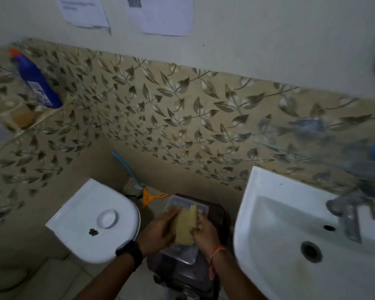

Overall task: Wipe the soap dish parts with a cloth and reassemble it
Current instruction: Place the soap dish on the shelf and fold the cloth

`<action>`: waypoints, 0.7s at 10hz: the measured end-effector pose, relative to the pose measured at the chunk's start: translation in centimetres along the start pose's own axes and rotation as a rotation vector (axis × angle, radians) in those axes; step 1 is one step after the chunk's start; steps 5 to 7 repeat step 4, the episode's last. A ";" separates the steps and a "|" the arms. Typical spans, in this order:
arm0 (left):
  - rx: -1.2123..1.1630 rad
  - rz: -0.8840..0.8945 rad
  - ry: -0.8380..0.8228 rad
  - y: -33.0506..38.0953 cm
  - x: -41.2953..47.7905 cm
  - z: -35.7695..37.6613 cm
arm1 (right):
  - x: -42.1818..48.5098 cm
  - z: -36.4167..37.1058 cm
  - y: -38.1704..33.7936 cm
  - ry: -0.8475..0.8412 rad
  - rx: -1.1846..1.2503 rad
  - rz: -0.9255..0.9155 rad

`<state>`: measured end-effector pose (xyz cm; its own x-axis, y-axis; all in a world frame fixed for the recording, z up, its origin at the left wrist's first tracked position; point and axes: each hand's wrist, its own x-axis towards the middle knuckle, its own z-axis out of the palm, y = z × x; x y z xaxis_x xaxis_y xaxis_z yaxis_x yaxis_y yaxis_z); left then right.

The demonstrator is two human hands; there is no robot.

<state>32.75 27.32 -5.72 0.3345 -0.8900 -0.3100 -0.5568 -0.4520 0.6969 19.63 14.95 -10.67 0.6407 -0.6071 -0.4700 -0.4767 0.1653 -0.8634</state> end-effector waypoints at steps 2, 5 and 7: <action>0.275 0.037 -0.226 -9.4 10.9 0.6 | 9.3 3.6 4.1 0.090 -0.055 0.155; 0.424 -0.049 -0.289 -16.3 17.5 4.6 | 17.3 5.7 8.8 0.104 -0.168 0.259; 0.424 -0.049 -0.289 -16.3 17.5 4.6 | 17.3 5.7 8.8 0.104 -0.168 0.259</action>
